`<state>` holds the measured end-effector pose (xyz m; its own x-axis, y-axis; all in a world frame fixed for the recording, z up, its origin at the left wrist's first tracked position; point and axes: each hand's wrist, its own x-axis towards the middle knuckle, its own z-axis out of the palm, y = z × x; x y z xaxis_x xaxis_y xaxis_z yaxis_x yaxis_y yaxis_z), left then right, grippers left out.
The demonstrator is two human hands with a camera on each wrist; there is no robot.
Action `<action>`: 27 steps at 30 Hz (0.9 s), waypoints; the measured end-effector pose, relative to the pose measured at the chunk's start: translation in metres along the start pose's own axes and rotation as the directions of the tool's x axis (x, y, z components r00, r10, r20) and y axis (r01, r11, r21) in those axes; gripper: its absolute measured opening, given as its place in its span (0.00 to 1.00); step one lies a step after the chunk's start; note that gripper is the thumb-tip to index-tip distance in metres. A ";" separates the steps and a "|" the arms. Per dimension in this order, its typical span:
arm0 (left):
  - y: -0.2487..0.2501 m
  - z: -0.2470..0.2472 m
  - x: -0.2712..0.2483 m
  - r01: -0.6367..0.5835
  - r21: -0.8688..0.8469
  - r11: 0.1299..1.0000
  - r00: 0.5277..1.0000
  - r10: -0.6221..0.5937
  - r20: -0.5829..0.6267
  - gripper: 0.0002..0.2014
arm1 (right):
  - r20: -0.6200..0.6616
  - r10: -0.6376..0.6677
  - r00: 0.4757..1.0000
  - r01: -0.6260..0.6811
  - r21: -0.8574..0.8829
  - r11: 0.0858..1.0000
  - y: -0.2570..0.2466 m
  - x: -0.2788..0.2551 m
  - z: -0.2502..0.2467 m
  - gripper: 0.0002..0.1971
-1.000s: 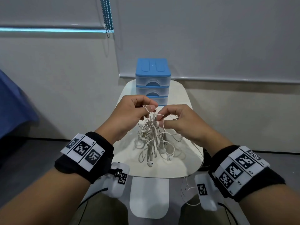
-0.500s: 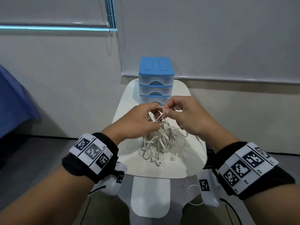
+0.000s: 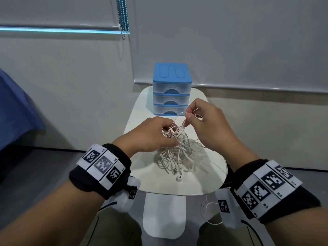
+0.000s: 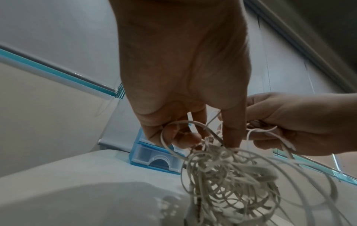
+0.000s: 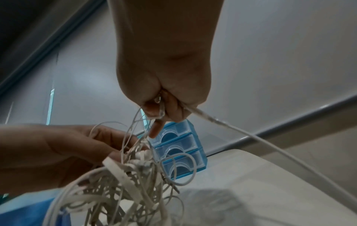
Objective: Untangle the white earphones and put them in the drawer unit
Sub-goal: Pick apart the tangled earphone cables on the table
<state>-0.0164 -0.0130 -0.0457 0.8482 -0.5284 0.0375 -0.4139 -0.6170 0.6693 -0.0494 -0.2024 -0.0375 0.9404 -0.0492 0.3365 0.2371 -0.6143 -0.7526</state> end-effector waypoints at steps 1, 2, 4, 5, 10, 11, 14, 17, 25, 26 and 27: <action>0.000 0.000 0.000 -0.002 -0.006 1.000 1.000 0.002 0.004 0.10 | -0.008 0.002 1.000 -0.002 -0.020 1.000 0.000 0.000 0.001 0.09; 0.000 0.000 -0.001 -0.002 -0.016 1.000 1.000 0.002 0.002 0.09 | -0.016 0.001 1.000 -0.002 -0.033 0.999 0.000 0.000 0.002 0.08; 0.002 -0.001 0.000 0.014 -0.034 0.999 1.000 -0.015 -0.025 0.06 | -0.023 0.001 1.000 -0.002 -0.042 0.999 0.000 0.000 0.003 0.08; 0.003 -0.001 0.000 0.029 -0.018 0.999 0.999 -0.030 -0.040 0.05 | -0.018 0.008 1.000 -0.009 -0.043 0.999 0.000 -0.001 0.003 0.08; 0.005 0.000 0.002 0.082 0.102 0.991 0.997 -0.081 -0.008 0.10 | -0.003 0.087 0.996 -0.087 0.015 0.996 0.004 -0.007 0.003 0.10; 0.005 0.000 0.002 0.088 0.095 0.992 0.996 -0.087 -0.010 0.11 | -0.001 0.105 0.994 -0.105 0.045 0.993 0.004 -0.008 0.004 0.10; 0.008 0.001 0.000 0.055 0.031 0.998 0.998 -0.055 -0.007 0.06 | 0.012 0.202 0.979 -0.201 0.167 0.965 0.004 -0.005 0.005 0.08; 0.009 -0.001 -0.002 0.051 -0.162 0.985 0.999 -0.048 0.023 0.08 | 0.059 0.298 0.953 -0.301 0.298 0.906 0.006 -0.002 0.002 0.06; 0.008 0.001 0.000 0.144 -0.186 0.972 0.989 -0.137 0.047 0.07 | 0.101 0.345 0.933 -0.359 0.320 0.877 0.006 0.003 0.002 0.05; 0.009 0.001 -0.001 0.159 -0.202 0.966 0.987 -0.151 0.054 0.08 | 0.102 0.348 0.932 -0.362 0.326 0.873 0.006 0.003 0.003 0.06; 0.010 0.000 -0.001 0.174 -0.215 0.961 0.984 -0.163 0.068 0.09 | 0.106 0.351 0.930 -0.366 0.331 0.870 0.005 0.004 0.003 0.06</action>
<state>-0.0212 -0.0191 -0.0391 0.8800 -0.4588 -0.1226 -0.1788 -0.5592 0.8095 -0.0439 -0.2036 -0.0416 0.9840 -0.1780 -0.0113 -0.0574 -0.2560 -0.9650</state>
